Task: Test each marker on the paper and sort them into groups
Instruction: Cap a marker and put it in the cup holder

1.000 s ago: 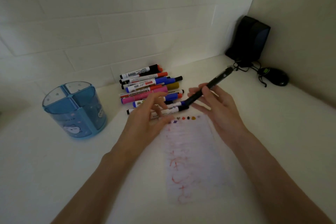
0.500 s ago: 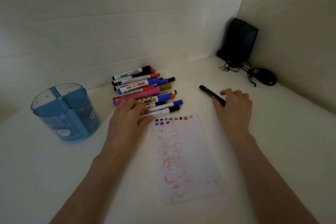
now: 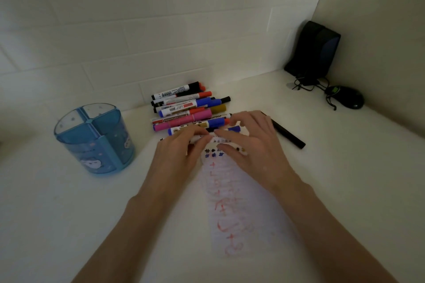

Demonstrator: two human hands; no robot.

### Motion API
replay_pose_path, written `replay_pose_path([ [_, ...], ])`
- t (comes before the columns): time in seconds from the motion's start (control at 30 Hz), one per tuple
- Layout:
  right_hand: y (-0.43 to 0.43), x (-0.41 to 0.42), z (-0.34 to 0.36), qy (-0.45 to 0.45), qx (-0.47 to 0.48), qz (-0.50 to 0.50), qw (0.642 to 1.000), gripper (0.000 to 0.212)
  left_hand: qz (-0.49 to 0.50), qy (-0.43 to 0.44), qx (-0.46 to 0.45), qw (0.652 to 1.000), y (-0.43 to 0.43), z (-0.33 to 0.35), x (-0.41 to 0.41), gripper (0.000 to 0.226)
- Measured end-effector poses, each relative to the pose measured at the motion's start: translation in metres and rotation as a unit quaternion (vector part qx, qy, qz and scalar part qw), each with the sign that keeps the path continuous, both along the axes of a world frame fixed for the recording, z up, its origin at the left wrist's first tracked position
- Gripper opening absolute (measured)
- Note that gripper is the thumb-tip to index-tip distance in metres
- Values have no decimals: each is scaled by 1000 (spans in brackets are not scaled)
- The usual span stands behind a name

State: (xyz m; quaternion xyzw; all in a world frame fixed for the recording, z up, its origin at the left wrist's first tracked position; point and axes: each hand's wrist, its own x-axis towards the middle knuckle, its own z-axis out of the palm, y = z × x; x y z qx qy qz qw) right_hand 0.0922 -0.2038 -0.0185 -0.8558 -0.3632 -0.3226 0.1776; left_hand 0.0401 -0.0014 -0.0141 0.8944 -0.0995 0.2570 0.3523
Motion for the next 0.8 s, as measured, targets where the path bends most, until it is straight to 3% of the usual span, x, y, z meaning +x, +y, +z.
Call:
replay_pose_path([
  [0.13,3,-3,7,-15,37,1,999,15,-35,-18,-117,992,-2,3,1,25],
  [0.2,6,-10,9,74,134,-31,988,15,-70,6,-166,984,-2,4,1,44],
  [0.23,7,-13,10,155,207,-24,966,16,-80,22,-151,985,-2,4,1,51],
  [0.3,10,-18,13,328,360,45,872,14,-99,60,-86,990,-5,2,0,55],
  [0.37,12,-22,16,412,428,99,798,12,-112,79,-25,990,-7,-1,-2,51],
  [0.6,16,-25,14,432,414,76,797,34,-78,74,161,981,-3,-1,-7,54],
  [0.73,16,-25,15,462,402,87,785,35,-90,84,139,983,-7,-3,-9,42],
  [0.8,5,-14,22,448,473,45,757,33,-89,124,94,984,0,-6,-9,39],
])
